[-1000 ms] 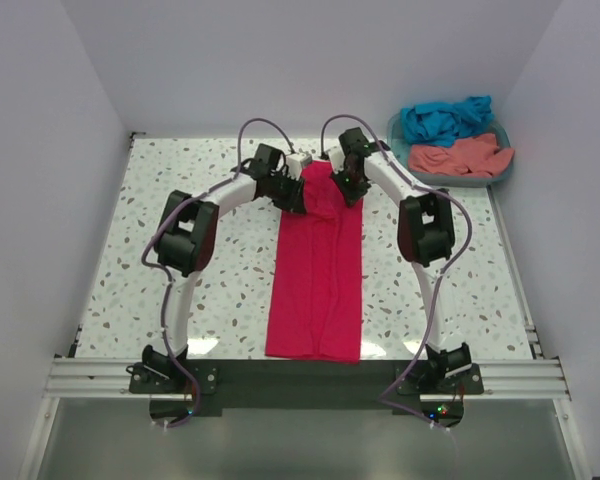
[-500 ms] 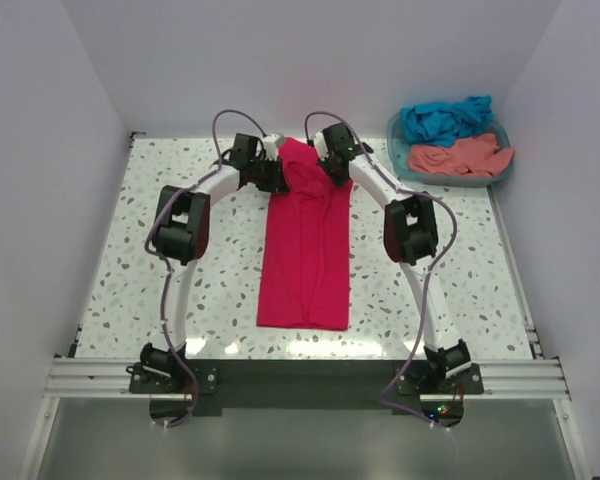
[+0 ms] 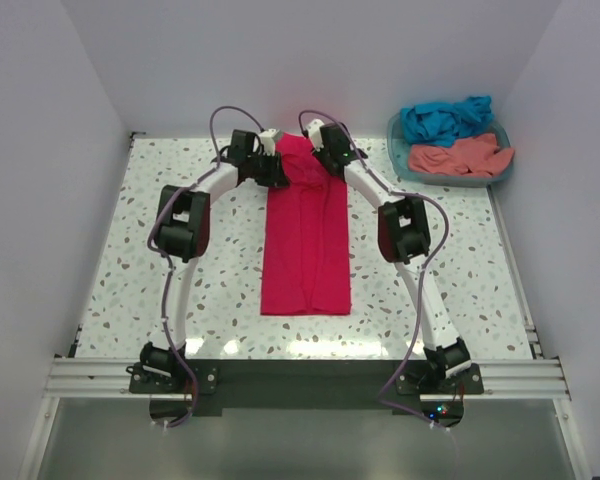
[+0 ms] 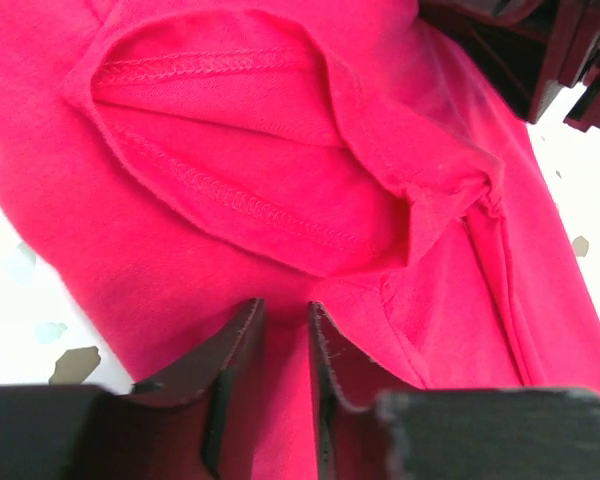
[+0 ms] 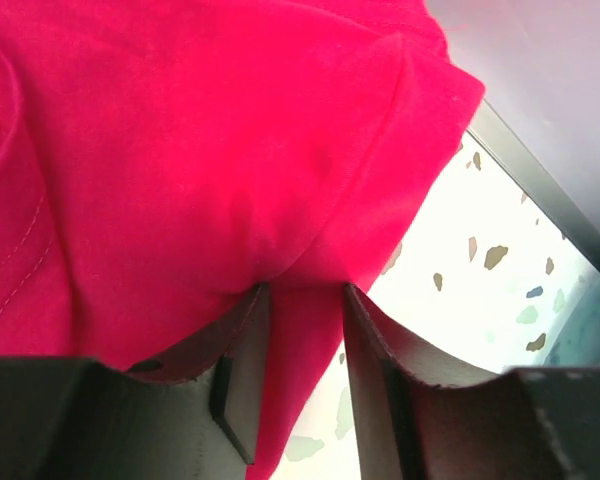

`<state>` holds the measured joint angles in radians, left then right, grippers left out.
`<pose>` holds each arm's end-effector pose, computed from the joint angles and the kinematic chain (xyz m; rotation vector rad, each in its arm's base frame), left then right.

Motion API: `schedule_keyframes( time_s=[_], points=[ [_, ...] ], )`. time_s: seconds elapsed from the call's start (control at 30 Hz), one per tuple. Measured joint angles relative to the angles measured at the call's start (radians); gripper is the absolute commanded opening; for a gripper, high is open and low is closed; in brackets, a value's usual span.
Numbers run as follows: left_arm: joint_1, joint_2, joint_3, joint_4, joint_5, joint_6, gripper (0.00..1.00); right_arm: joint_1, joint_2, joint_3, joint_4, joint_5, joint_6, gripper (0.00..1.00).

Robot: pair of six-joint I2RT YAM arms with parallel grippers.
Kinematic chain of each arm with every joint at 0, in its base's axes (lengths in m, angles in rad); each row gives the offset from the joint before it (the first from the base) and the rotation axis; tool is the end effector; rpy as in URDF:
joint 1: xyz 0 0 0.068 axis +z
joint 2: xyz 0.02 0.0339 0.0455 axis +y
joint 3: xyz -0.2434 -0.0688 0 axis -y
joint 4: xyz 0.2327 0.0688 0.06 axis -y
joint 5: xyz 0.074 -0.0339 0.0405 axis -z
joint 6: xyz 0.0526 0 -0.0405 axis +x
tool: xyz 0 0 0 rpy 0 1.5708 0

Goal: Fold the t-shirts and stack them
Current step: Fold the tshirt

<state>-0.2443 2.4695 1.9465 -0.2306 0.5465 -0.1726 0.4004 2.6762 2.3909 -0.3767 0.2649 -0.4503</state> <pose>0.5064 -0.1544 0.1194 0.3643 2.3074 -0.8436 0.5359 0.2119 0.1381 -0.7845 2.0820 -0.3228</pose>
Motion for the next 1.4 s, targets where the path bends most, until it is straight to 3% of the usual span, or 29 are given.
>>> schedule_keyframes(
  time_s=[0.13, 0.17, 0.2, 0.27, 0.33, 0.37, 0.47, 0.5, 0.53, 0.63, 0.8, 0.97, 1.03, 1.17, 1.4],
  points=[
    [0.002, -0.005, -0.001, 0.014, 0.006, 0.014, 0.44, 0.0, -0.005, -0.01, 0.033, 0.002, -0.002, 0.57],
    [0.002, -0.011, -0.007, 0.019, 0.007, 0.025, 0.48, 0.0, -0.015, -0.021, 0.04, -0.002, 0.002, 0.65],
    [0.003, -0.023, -0.019, 0.025, 0.006, 0.039, 0.56, -0.001, -0.029, -0.035, 0.04, -0.012, 0.007, 0.69],
    [0.006, -0.056, -0.048, 0.036, 0.003, 0.064, 0.63, -0.002, -0.069, -0.061, 0.039, -0.029, 0.012, 0.78],
    [0.01, -0.111, -0.082, 0.048, 0.004, 0.094, 0.82, -0.002, -0.132, -0.095, 0.04, -0.057, 0.016, 0.82],
    [0.013, -0.149, -0.102, 0.055, 0.005, 0.117, 0.83, -0.002, -0.166, -0.109, 0.039, -0.069, 0.016, 0.87],
    [0.019, -0.306, -0.174, 0.097, 0.023, 0.184, 0.98, -0.002, -0.329, -0.184, 0.047, -0.13, 0.003, 0.91],
    [0.021, -0.372, -0.205, 0.117, 0.028, 0.199, 1.0, -0.002, -0.377, -0.202, 0.048, -0.143, -0.002, 0.87],
    [0.021, -0.442, -0.239, 0.147, 0.026, 0.209, 1.0, -0.001, -0.45, -0.237, 0.056, -0.165, -0.013, 0.86],
    [0.022, -0.65, -0.335, 0.196, 0.032, 0.272, 1.0, 0.005, -0.653, -0.377, 0.085, -0.206, -0.068, 0.96],
    [0.022, -0.901, -0.465, 0.116, 0.126, 0.494, 1.0, 0.014, -0.956, -0.614, -0.014, -0.393, -0.2, 0.98],
    [0.002, -1.174, -0.852, -0.104, 0.243, 0.861, 0.96, 0.02, -1.187, -0.926, -0.212, -0.631, -0.282, 0.97],
    [-0.047, -1.265, -1.029, -0.182, 0.252, 0.993, 0.94, 0.021, -1.25, -1.056, -0.271, -0.704, -0.33, 0.94],
    [-0.212, -1.365, -1.284, -0.238, 0.247, 1.113, 0.78, 0.051, -1.34, -1.337, -0.373, -0.778, -0.445, 0.78],
    [-0.336, -1.317, -1.408, -0.176, 0.197, 1.191, 0.61, 0.167, -1.348, -1.56, -0.375, -0.791, -0.536, 0.58]
  ],
)
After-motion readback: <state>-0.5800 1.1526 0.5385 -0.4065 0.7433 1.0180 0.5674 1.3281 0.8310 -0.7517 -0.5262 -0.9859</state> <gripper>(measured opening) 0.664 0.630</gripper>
